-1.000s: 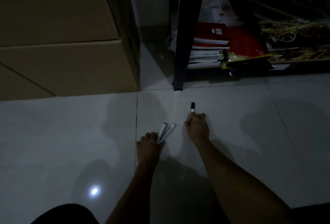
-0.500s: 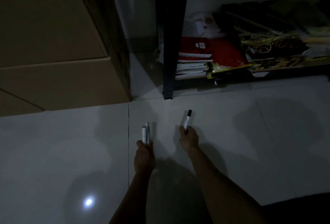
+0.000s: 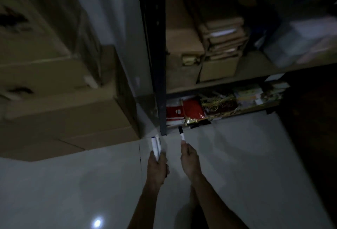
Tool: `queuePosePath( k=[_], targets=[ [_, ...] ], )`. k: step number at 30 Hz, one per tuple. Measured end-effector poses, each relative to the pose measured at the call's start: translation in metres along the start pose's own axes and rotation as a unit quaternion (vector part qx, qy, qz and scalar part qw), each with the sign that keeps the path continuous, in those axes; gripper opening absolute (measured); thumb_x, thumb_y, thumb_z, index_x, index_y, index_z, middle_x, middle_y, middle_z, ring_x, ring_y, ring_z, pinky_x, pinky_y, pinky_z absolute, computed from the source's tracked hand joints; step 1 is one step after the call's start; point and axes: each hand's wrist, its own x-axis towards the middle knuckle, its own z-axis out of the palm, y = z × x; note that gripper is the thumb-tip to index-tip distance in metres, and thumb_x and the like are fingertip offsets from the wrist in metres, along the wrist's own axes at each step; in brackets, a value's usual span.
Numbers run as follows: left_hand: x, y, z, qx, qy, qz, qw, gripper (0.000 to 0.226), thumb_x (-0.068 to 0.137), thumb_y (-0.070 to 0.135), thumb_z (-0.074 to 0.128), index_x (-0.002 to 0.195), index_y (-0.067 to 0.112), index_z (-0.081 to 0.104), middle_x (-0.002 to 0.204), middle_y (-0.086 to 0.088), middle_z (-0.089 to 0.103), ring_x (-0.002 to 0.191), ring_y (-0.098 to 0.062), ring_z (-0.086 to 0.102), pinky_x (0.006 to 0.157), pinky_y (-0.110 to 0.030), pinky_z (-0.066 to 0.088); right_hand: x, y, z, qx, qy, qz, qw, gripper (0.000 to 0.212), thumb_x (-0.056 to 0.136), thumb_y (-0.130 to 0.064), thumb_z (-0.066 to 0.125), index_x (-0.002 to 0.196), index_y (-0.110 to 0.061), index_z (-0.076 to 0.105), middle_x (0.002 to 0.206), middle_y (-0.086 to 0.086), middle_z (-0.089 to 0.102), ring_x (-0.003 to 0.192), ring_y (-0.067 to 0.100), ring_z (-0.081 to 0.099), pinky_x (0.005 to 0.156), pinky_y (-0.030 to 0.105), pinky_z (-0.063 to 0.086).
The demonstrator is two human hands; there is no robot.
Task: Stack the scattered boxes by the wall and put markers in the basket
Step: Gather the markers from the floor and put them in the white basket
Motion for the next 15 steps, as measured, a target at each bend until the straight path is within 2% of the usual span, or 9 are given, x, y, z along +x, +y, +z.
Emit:
queuePosePath(
  k=[2,4,5,8,9,11,12,15],
  targets=[
    [-0.031,0.062,-0.002,-0.02,-0.013,0.025,0.999,0.026,0.1,0.032,0.052,0.084,0.011,0.05,0.06,-0.005,0.049,0.041,-0.008,0.044,0.038,-0.022,0.037,-0.031,-0.053,-0.024,0.019,0.008,-0.01,1.0,0.048,0.102,-0.05,0.036,0.062,-0.029,0.048,0.053,-0.01,0.055,0.049,0.0,0.05,0.05,0.016,0.037],
    [-0.056,0.112,-0.002,-0.017,-0.023,0.044,0.999,0.028,0.098,0.036,0.055,0.085,0.011,0.052,0.056,-0.002,0.049,0.04,-0.008,0.043,0.037,-0.022,0.037,-0.058,-0.095,-0.045,0.032,0.015,-0.024,0.999,0.048,0.102,-0.051,0.035,0.063,-0.026,0.049,0.051,-0.013,0.055,0.052,0.002,0.05,0.05,0.013,0.037],
    [-0.066,0.132,-0.003,-0.017,-0.025,0.058,0.998,0.028,0.096,0.038,0.056,0.087,0.012,0.054,0.054,-0.001,0.05,0.04,-0.009,0.044,0.038,-0.022,0.037,-0.07,-0.113,-0.054,0.036,0.016,-0.035,0.999,0.048,0.101,-0.053,0.034,0.066,-0.025,0.051,0.055,-0.013,0.055,0.058,0.005,0.052,0.055,0.016,0.039],
    [-0.102,0.183,-0.005,-0.004,-0.013,0.105,0.994,0.02,0.094,0.046,0.057,0.091,0.027,0.058,0.06,0.002,0.056,0.049,-0.01,0.051,0.047,-0.025,0.042,-0.101,-0.158,-0.078,0.054,0.01,-0.059,0.997,0.042,0.101,-0.056,0.034,0.093,-0.026,0.062,0.09,-0.008,0.061,0.088,0.013,0.059,0.081,0.027,0.048],
    [-0.114,0.196,-0.006,-0.002,-0.01,0.12,0.993,0.019,0.094,0.047,0.056,0.091,0.029,0.058,0.066,0.002,0.059,0.056,-0.012,0.054,0.052,-0.027,0.044,-0.111,-0.171,-0.086,0.062,0.014,-0.072,0.995,0.045,0.1,-0.057,0.034,0.096,-0.024,0.065,0.093,-0.006,0.064,0.09,0.013,0.061,0.08,0.025,0.048],
    [-0.132,0.219,-0.005,-0.006,-0.009,0.131,0.991,0.026,0.094,0.049,0.054,0.092,0.024,0.06,0.073,-0.001,0.062,0.064,-0.015,0.058,0.06,-0.03,0.046,-0.129,-0.195,-0.099,0.079,0.028,-0.105,0.991,0.046,0.097,-0.058,0.035,0.087,-0.025,0.065,0.082,-0.008,0.064,0.081,0.011,0.06,0.067,0.021,0.043],
    [-0.141,0.236,-0.003,-0.004,-0.01,0.141,0.99,0.029,0.094,0.049,0.053,0.092,0.021,0.061,0.075,-0.004,0.063,0.067,-0.016,0.059,0.062,-0.029,0.047,-0.137,-0.212,-0.108,0.084,0.037,-0.13,0.987,0.047,0.096,-0.058,0.035,0.085,-0.023,0.065,0.078,-0.008,0.063,0.078,0.013,0.06,0.065,0.022,0.042],
    [-0.158,0.286,0.01,-0.011,-0.02,0.175,0.984,0.027,0.097,0.046,0.051,0.1,0.022,0.062,0.088,-0.009,0.069,0.074,-0.014,0.064,0.063,-0.025,0.049,-0.15,-0.254,-0.128,0.089,0.045,-0.172,0.98,0.047,0.1,-0.052,0.035,0.103,-0.019,0.069,0.09,-0.007,0.066,0.089,0.015,0.064,0.073,0.023,0.046]
  ],
)
